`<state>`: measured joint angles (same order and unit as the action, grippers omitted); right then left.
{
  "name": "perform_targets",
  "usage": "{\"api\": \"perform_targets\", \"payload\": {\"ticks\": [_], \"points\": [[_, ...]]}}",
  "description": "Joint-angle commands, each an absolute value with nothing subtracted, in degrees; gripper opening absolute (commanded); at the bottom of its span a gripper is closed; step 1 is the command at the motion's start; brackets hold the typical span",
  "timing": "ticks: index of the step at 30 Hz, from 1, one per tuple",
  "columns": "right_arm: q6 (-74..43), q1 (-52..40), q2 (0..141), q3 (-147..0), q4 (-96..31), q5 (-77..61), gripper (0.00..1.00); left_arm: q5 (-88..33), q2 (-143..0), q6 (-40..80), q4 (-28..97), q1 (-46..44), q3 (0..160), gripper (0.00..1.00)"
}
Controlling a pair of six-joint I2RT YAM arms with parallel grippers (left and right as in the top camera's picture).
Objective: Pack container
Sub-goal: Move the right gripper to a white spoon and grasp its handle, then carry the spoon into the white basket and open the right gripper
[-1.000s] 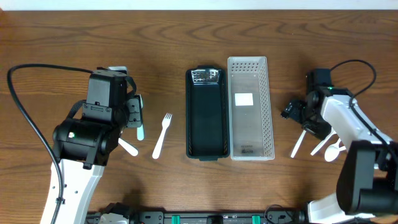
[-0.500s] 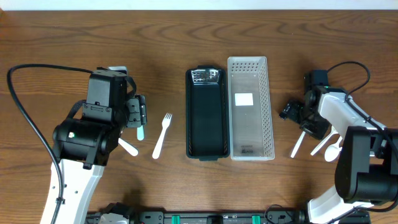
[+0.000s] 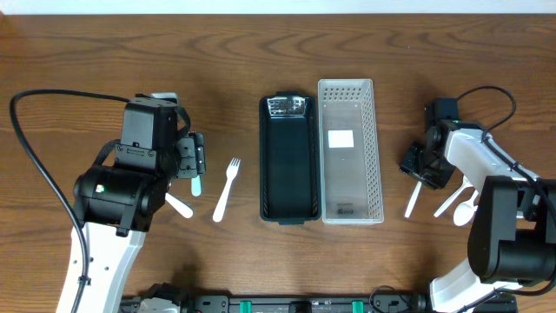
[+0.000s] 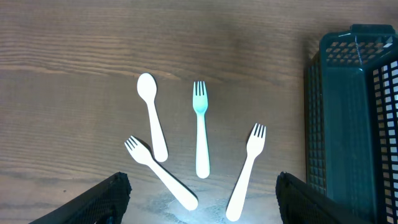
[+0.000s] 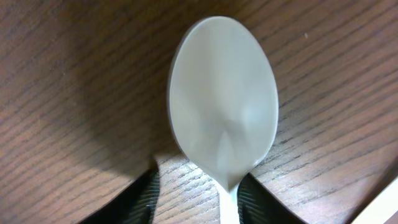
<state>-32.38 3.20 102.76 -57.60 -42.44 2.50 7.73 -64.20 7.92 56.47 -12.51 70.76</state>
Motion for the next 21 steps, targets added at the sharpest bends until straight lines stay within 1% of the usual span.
{"api": "perform_targets", "payload": {"ticks": [1,3,6,10,12,13,14,19,21], "points": [[-32.5,3.7,104.6,-57.4,-42.9,4.0,0.35,8.2,-64.4,8.3,56.6,-12.3,71.4,0.78],[-32.5,3.7,104.6,-57.4,-42.9,4.0,0.30,8.2,-64.4,8.3,56.6,-12.3,71.4,0.77],[-32.5,3.7,104.6,-57.4,-42.9,4.0,0.18,8.2,-64.4,8.3,56.7,-12.3,71.4,0.77],[-32.5,3.7,104.6,-57.4,-42.8,4.0,0.12,8.2,-64.4,8.3,57.0,-12.3,71.4,0.77],[-32.5,3.7,104.6,-57.4,-42.8,4.0,0.07,8.2,-64.4,8.3,57.1,-12.3,71.4,0.78],[-32.5,3.7,104.6,-57.4,-42.8,4.0,0.03,8.2,-64.4,8.3,57.2,-12.3,71.4,0.78],[-32.5,3.7,104.6,-57.4,-42.8,4.0,0.01,8.2,-64.4,8.3,57.2,-12.3,71.4,0.78],[-32.3,3.7,104.4,-57.6,-42.0,4.1,0.01,8.2,-64.4,8.3,57.3,-12.3,71.4,0.78],[-30.1,3.6,103.7,-58.5,-42.3,4.0,0.01,8.2,-64.4,8.2,57.3,-12.3,71.4,0.78]]}}
